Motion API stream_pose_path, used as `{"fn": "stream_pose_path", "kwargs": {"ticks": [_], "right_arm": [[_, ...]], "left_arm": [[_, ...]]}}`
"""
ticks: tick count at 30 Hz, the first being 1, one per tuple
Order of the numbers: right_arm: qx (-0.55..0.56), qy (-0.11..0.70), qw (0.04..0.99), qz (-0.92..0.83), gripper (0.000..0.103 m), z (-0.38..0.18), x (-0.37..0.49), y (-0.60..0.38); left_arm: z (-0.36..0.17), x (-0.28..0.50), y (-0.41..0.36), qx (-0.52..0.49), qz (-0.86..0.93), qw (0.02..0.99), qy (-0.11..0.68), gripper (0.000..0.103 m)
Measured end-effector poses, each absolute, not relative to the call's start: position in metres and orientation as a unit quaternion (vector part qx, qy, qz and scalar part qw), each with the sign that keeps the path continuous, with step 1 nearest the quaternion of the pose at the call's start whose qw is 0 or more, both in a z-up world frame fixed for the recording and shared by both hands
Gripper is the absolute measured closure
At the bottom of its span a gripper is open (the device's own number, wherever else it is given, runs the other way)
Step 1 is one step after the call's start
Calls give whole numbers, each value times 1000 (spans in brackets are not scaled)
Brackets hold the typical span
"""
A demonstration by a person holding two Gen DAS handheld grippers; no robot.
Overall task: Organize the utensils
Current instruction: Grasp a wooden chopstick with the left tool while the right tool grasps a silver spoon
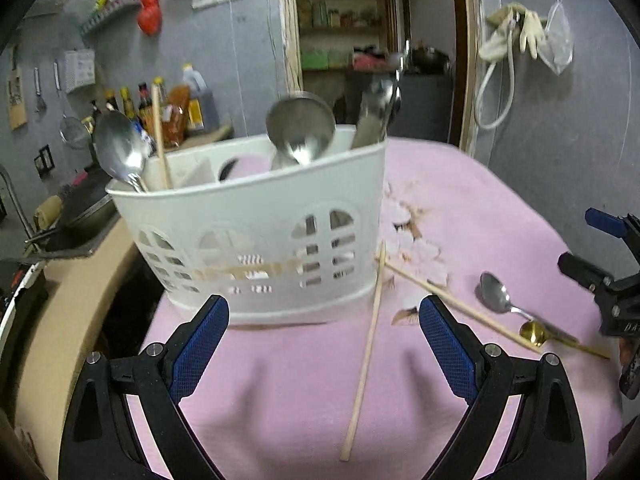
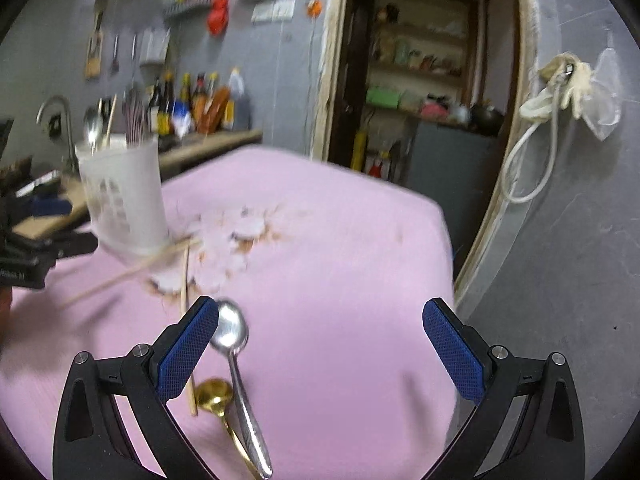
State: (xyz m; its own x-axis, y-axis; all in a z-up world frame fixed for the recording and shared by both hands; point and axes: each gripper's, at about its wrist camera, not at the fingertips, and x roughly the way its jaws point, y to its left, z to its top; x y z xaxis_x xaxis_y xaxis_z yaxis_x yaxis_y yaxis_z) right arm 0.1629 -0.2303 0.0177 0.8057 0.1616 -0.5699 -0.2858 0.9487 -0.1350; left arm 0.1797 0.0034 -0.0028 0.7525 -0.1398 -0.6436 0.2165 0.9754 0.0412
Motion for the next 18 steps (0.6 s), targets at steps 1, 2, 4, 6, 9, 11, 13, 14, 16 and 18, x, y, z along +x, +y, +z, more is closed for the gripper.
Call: {"fn": "stream_pose_path", "kwargs": {"ticks": [1, 2, 4, 6, 9, 11, 13, 14, 16, 18], "right_arm": [[-113, 300, 939, 123, 0, 13, 165, -228], [-118, 312, 933, 131, 0, 8, 168, -225], [-129, 333, 923, 145, 1, 1, 173, -219], [-138, 349, 913, 160, 5, -4, 176, -213], [-154, 378, 893, 188, 15, -14, 183, -203], [-163, 391, 884, 196, 21, -19, 185, -198], [-170, 403, 876, 202, 24, -24, 187, -195], [-172, 408, 873, 205, 25, -26, 189, -193], [-175, 409, 871, 207, 26, -25, 191, -191], [-178, 410, 870, 209, 35, -25, 194, -187]], "left_arm": [[-6, 183, 1, 60, -97, 930, 349, 10], [-8, 185, 0, 62, -100, 927, 356, 10], [-11, 189, -3, 65, -104, 922, 368, 14], [-15, 195, -6, 66, -114, 914, 384, 24], [-21, 205, -9, 66, -123, 902, 409, 41], [-28, 213, -13, 63, -133, 891, 429, 55], [-31, 218, -14, 60, -140, 884, 441, 61], [-34, 220, -15, 60, -143, 882, 446, 65], [-35, 223, -18, 60, -149, 877, 452, 71], [-35, 226, -22, 64, -155, 874, 456, 76]]}}
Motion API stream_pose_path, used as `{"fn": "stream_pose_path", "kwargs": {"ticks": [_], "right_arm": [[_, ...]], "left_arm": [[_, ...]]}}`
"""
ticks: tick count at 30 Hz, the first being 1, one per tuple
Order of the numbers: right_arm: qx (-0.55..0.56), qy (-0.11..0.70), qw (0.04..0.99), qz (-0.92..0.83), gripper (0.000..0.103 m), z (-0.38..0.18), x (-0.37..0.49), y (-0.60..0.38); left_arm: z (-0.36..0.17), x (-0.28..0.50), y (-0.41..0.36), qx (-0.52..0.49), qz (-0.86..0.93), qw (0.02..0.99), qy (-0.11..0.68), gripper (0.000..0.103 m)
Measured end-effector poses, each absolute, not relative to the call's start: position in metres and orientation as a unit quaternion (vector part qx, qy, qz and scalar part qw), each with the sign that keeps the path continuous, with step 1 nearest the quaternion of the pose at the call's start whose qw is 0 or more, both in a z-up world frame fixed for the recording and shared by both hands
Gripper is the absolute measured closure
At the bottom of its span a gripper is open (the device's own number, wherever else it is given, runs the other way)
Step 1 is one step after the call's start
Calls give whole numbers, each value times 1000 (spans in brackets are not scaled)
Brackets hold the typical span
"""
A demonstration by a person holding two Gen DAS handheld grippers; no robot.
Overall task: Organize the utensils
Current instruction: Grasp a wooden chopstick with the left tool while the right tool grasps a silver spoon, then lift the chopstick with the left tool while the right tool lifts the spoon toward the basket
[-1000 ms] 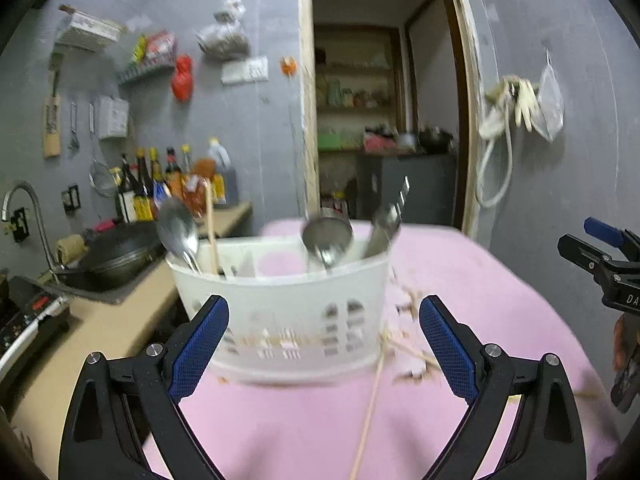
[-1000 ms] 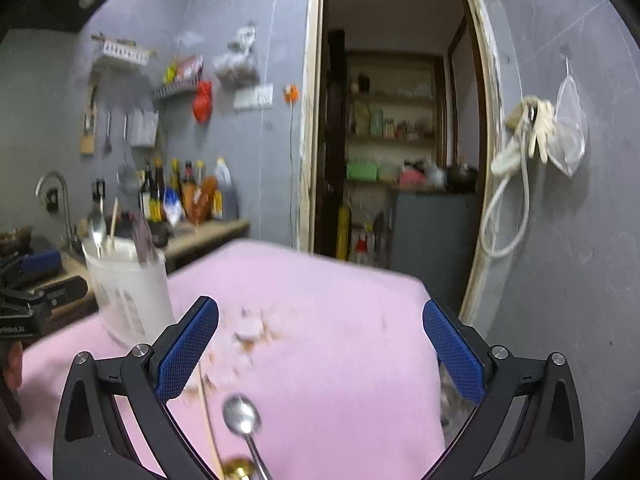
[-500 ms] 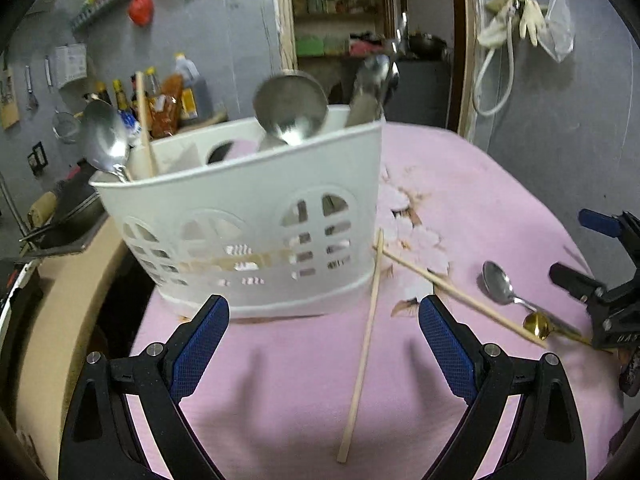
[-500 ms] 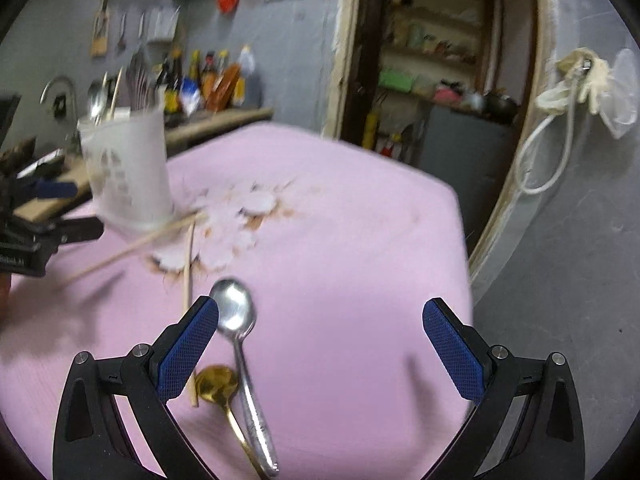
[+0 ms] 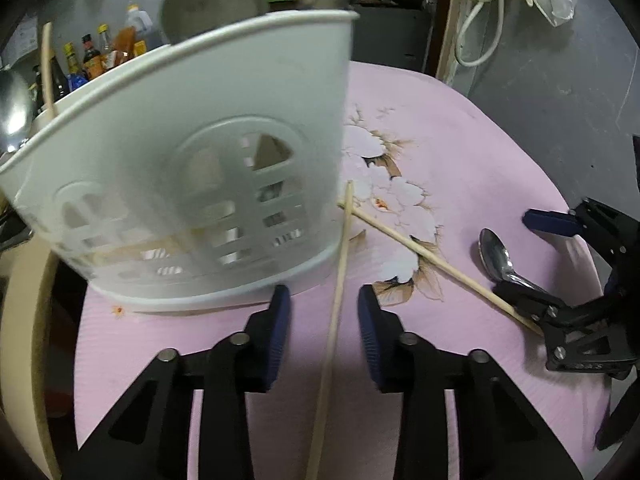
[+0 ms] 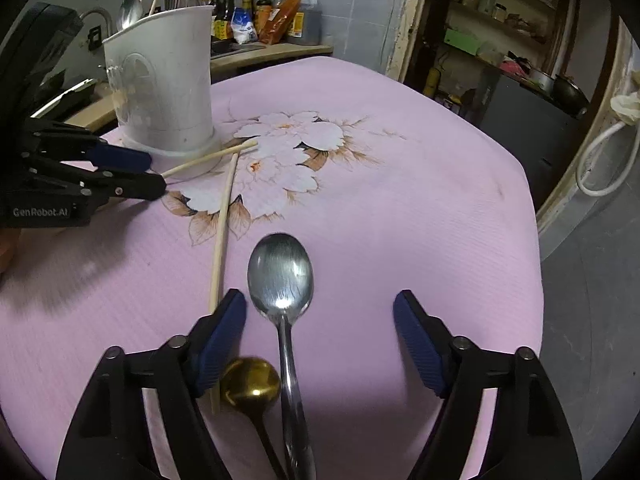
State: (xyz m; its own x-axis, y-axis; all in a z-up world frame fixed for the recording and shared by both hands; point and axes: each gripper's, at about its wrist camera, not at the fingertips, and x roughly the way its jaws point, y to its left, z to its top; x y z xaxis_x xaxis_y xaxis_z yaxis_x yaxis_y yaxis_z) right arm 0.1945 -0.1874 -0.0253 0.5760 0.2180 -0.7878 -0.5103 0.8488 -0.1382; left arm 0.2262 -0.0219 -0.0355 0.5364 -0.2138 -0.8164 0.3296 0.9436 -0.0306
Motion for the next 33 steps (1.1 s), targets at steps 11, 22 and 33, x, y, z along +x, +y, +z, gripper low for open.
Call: {"fn": "stream_pose_path", "kwargs": {"ticks": [11, 22, 33], "right_arm": [[-141, 431, 859, 237, 59, -27, 209, -183], [-132, 430, 859, 247, 71, -28, 205, -182], [-134, 445, 850, 250, 68, -28, 212, -181]], "left_arm": [[-35, 229, -21, 38, -159, 867, 471, 100], [-24, 203, -5, 27, -174, 848, 500, 100], [-25, 227, -11, 56, -190, 825, 530, 92]]}}
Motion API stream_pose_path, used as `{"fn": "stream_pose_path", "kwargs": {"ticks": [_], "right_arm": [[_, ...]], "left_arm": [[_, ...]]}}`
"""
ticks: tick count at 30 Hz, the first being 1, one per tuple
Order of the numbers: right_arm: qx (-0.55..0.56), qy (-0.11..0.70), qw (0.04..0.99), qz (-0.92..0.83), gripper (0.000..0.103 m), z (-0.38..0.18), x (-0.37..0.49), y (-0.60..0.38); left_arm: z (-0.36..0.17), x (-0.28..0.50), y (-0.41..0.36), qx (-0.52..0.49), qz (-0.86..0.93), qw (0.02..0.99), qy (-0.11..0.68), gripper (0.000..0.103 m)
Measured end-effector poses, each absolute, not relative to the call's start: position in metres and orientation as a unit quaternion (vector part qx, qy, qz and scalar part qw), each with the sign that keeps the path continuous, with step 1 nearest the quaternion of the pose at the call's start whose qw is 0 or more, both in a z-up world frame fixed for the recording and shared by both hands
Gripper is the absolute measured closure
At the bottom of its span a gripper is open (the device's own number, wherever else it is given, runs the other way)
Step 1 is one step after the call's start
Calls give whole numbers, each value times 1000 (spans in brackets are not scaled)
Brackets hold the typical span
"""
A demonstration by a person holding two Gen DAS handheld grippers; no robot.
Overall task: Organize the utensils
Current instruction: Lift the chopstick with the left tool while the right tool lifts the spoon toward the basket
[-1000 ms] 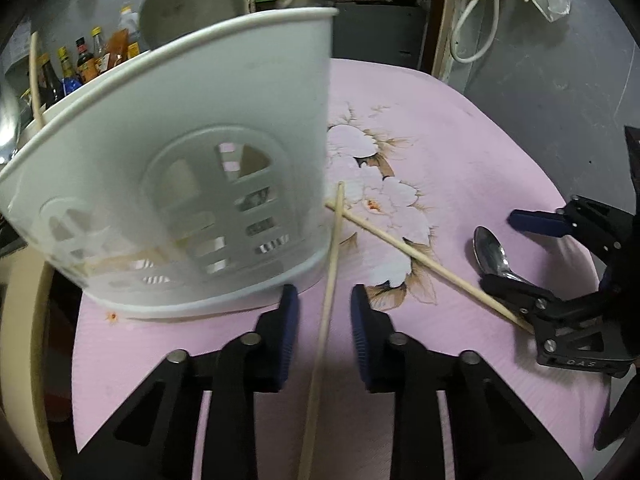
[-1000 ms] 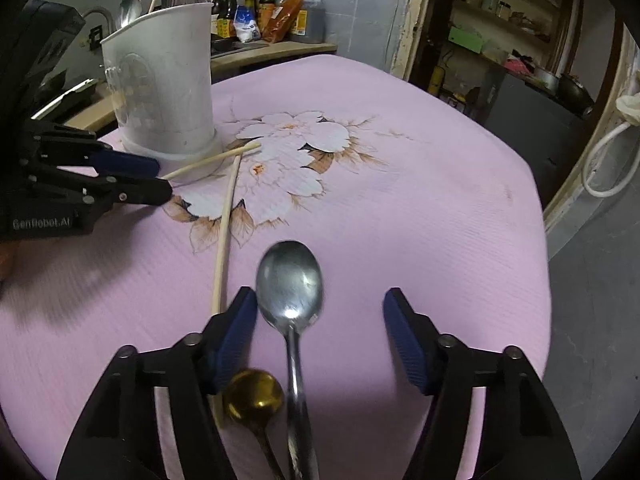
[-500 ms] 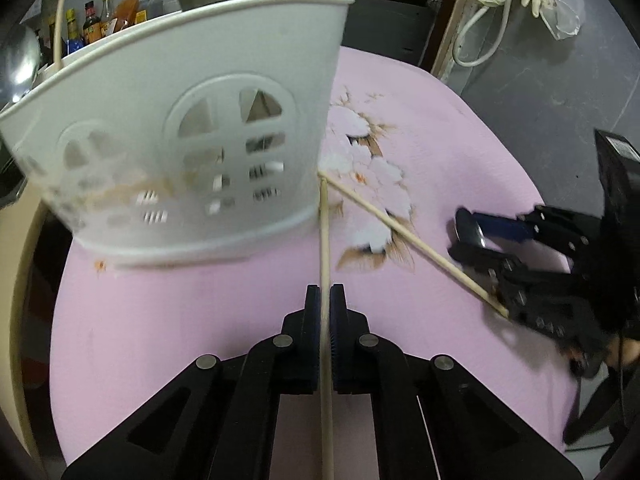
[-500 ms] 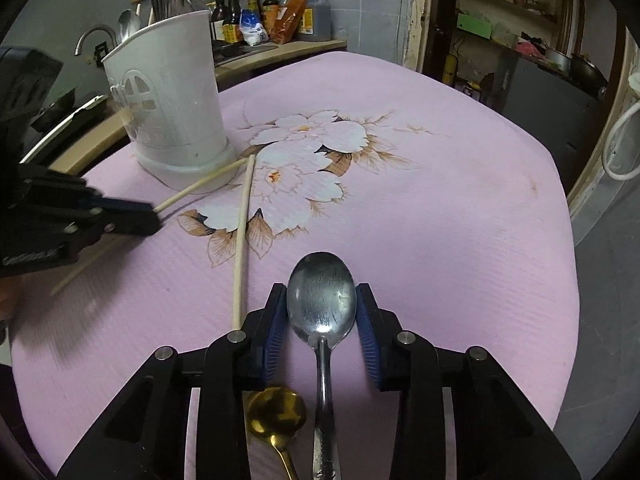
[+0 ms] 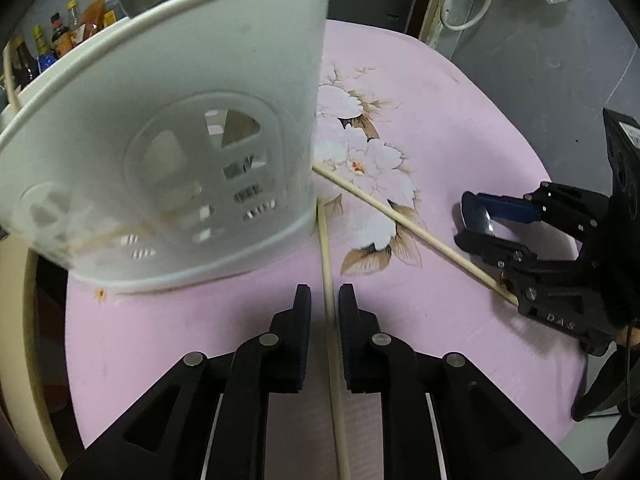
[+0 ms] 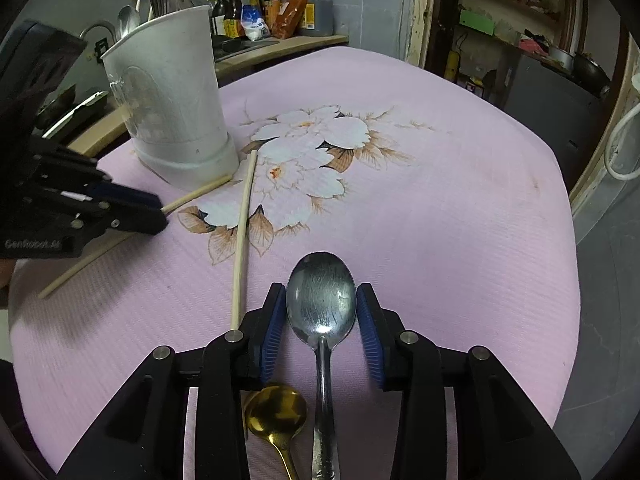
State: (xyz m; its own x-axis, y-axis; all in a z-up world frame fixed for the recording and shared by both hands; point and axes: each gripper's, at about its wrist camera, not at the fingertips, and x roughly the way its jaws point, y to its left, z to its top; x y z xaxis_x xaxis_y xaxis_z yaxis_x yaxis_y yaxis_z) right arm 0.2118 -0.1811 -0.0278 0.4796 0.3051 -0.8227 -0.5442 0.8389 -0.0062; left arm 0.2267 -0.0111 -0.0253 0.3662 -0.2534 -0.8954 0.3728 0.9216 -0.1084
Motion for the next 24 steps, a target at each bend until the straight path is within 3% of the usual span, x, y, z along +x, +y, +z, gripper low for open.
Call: {"fn": "stream_pose_path", "kwargs": {"ticks": [2, 4, 13, 24], "right_arm": [[-128, 450, 847, 252, 68, -28, 214, -182], [-126, 450, 848, 251, 70, -28, 213, -183], [-93, 384, 886, 243, 72, -7, 191, -192], [-42, 238, 943, 231, 72, 42, 154, -199]], "left_arm": [[-26, 228, -8, 49, -194, 826, 527, 93], [-26, 225, -5, 45, -194, 831, 520, 101], [-1, 174, 17, 9, -188, 885, 425, 101], [32, 154, -8, -23, -168, 939, 300, 101]]}}
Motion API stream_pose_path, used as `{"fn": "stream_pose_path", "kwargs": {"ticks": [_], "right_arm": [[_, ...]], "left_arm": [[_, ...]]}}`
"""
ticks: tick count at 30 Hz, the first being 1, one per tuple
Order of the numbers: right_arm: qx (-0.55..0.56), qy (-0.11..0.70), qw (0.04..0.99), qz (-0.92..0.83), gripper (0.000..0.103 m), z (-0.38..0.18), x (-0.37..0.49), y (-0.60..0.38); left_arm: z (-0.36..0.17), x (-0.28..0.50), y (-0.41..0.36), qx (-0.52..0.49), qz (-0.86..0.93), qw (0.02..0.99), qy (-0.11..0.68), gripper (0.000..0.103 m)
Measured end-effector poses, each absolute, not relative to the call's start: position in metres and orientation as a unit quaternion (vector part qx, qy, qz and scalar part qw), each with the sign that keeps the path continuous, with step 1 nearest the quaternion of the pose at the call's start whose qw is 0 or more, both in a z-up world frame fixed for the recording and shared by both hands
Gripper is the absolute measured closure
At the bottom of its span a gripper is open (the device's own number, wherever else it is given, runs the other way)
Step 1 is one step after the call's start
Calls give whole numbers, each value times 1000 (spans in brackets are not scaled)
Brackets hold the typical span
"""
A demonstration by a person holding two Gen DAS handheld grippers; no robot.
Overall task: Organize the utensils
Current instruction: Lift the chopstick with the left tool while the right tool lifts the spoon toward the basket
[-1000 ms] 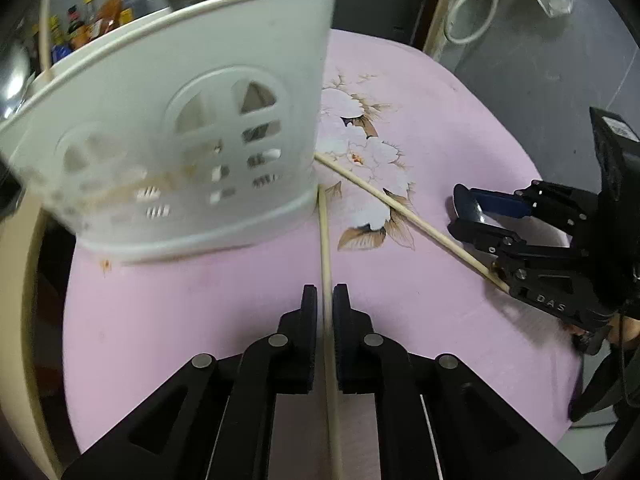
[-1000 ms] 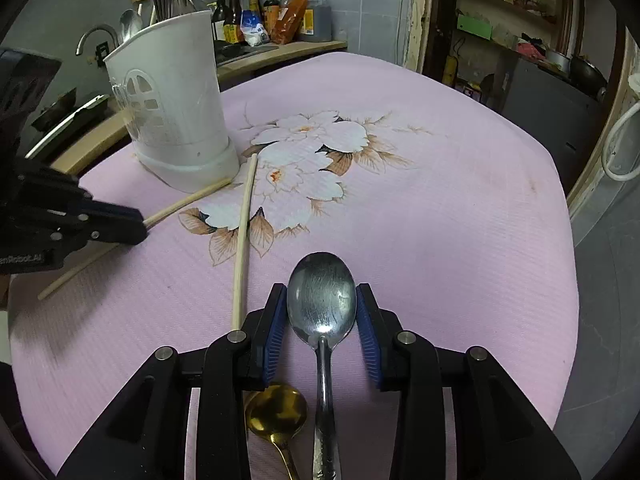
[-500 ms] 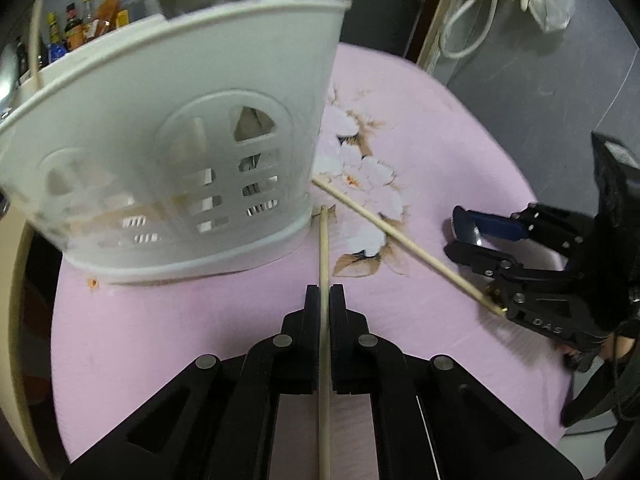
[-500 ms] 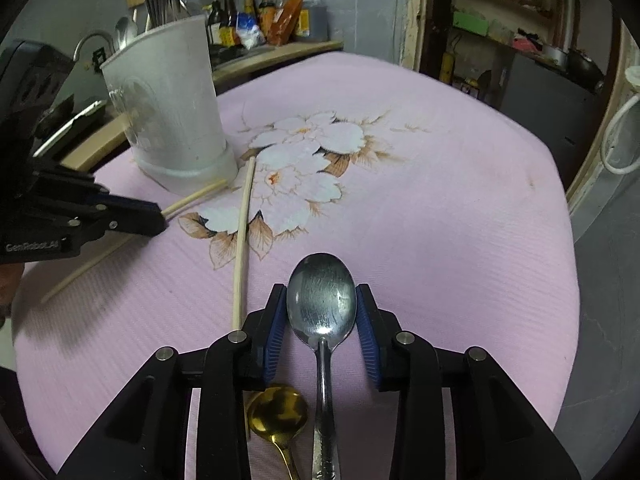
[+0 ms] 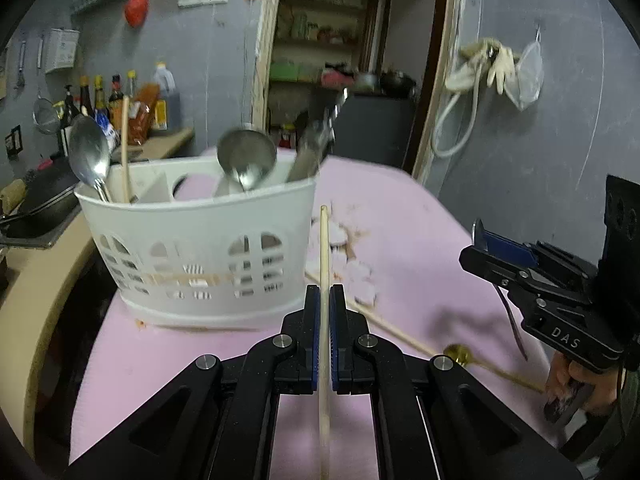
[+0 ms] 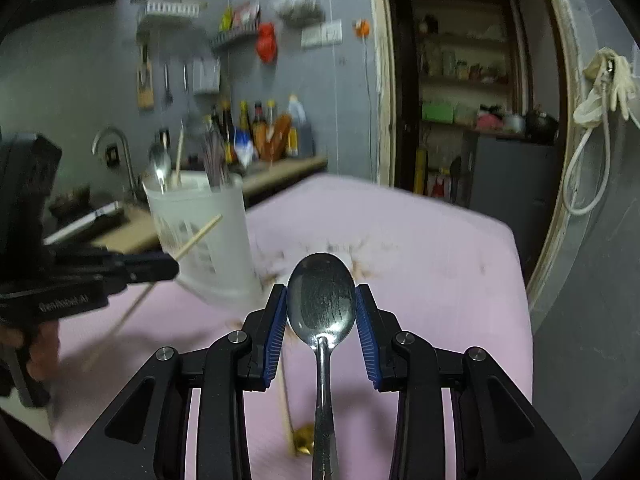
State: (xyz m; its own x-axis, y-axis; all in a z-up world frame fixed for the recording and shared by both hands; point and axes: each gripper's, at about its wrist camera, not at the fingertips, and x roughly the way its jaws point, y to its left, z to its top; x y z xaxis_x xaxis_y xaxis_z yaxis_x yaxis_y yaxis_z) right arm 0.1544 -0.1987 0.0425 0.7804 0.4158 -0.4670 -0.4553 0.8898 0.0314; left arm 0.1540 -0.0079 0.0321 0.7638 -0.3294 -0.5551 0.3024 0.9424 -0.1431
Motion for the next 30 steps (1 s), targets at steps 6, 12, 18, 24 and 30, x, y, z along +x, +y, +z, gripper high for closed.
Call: {"fn": "stream_pose_path", "kwargs": {"ticks": [6, 12, 18, 24, 30], "right_arm": [[0, 189, 950, 250, 72, 70, 153, -192], [31, 148, 946, 286, 72, 102, 158, -175], [59, 99, 940, 320, 72, 131, 166, -152], [87, 46, 934, 343, 72, 152, 175, -121], [118, -1, 938, 326, 72, 151, 192, -96]], "left_arm": [[50, 147, 10, -58, -168, 951, 251, 101], [91, 146, 42, -103, -170, 961, 190, 101], [128, 149, 77, -141, -149, 969, 134, 101], [153, 162, 113, -162, -115, 978, 68, 101], [159, 184, 149, -190, -82, 978, 18, 101]]}}
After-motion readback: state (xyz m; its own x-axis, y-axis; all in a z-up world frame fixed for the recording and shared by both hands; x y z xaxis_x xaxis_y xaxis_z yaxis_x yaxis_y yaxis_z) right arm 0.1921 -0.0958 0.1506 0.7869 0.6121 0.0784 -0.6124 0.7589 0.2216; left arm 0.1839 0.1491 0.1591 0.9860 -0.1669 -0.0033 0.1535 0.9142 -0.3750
